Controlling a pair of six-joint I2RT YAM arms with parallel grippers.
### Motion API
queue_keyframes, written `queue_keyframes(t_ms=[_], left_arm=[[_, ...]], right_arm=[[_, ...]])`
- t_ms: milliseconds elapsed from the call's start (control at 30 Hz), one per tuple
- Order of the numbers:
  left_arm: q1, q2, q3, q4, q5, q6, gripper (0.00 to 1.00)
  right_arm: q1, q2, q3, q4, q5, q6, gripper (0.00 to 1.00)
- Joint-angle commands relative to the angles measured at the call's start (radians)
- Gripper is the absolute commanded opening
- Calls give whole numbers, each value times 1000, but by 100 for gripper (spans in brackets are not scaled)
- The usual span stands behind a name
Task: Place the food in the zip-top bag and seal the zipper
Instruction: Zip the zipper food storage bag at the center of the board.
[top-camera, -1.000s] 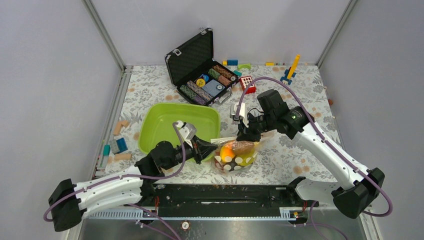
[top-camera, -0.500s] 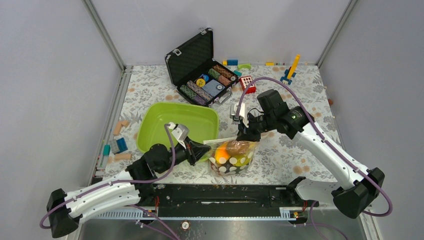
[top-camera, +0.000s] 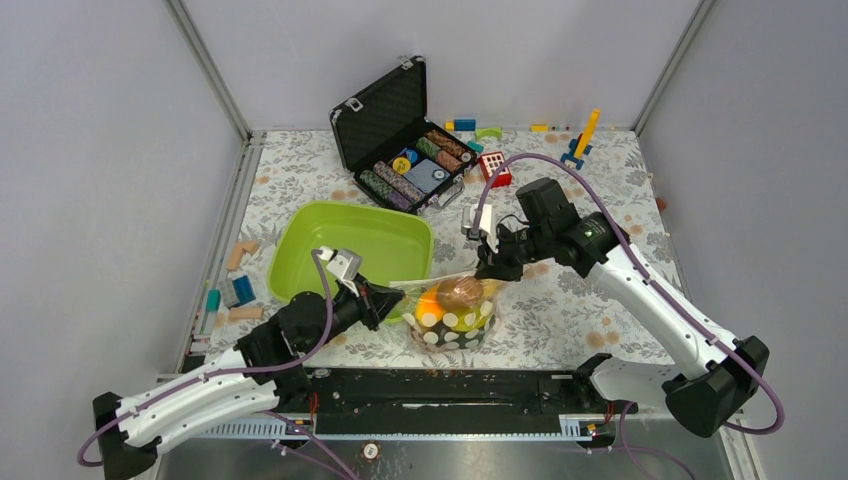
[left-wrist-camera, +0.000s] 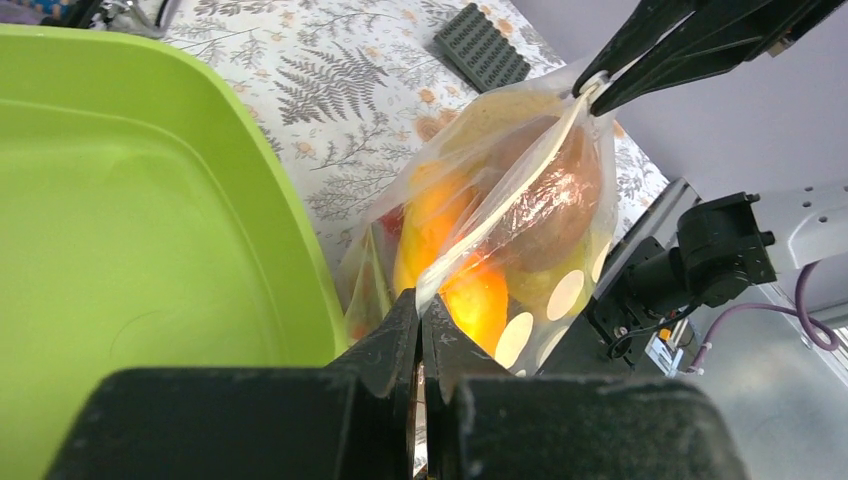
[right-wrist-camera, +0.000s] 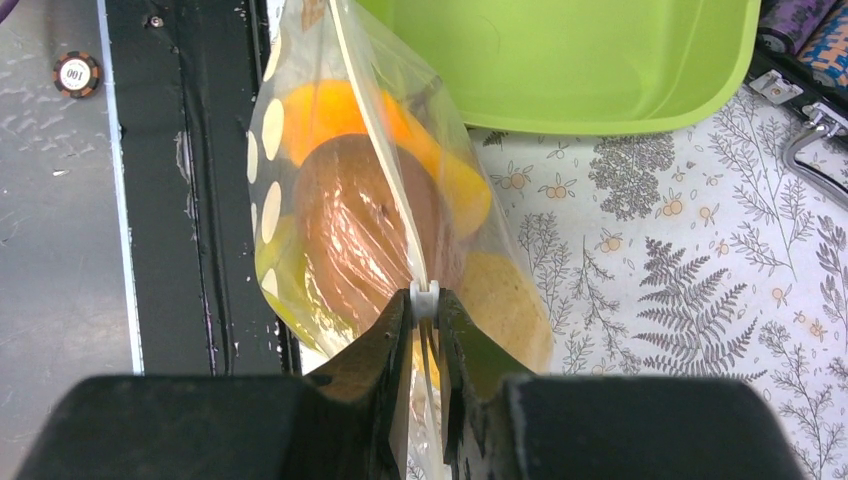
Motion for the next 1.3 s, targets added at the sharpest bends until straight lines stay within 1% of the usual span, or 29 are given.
queue_keyframes(t_ms=[0, 233, 567, 900, 967, 1067, 1200, 1267], left_arm=[[10, -41, 38, -152, -159, -2, 0], [10, -71, 43, -205, -201, -11, 0], [9, -72, 39, -197, -203, -4, 0], [10, -81, 27, -195, -199, 0, 0], [9, -78, 28, -198, -199, 2, 0], [10, -79, 31, -200, -198, 7, 0], [9, -82, 30, -198, -194, 6, 0], [9, -81, 25, -188, -187, 2, 0]], right_arm=[[-60, -18, 4, -44, 124, -24, 0], [-112, -33, -1, -72, 146, -31, 0], [-210, -33, 3, -116, 219, -66, 0], [-241, -40, -3, -111, 301, -59, 1], [-248, -49, -12, -92, 328, -45, 1], [-263, -67, -30, -9, 394, 12, 0], [-277, -89, -48, 69, 440, 66, 0], [-277, -105, -61, 89, 432, 73, 0]])
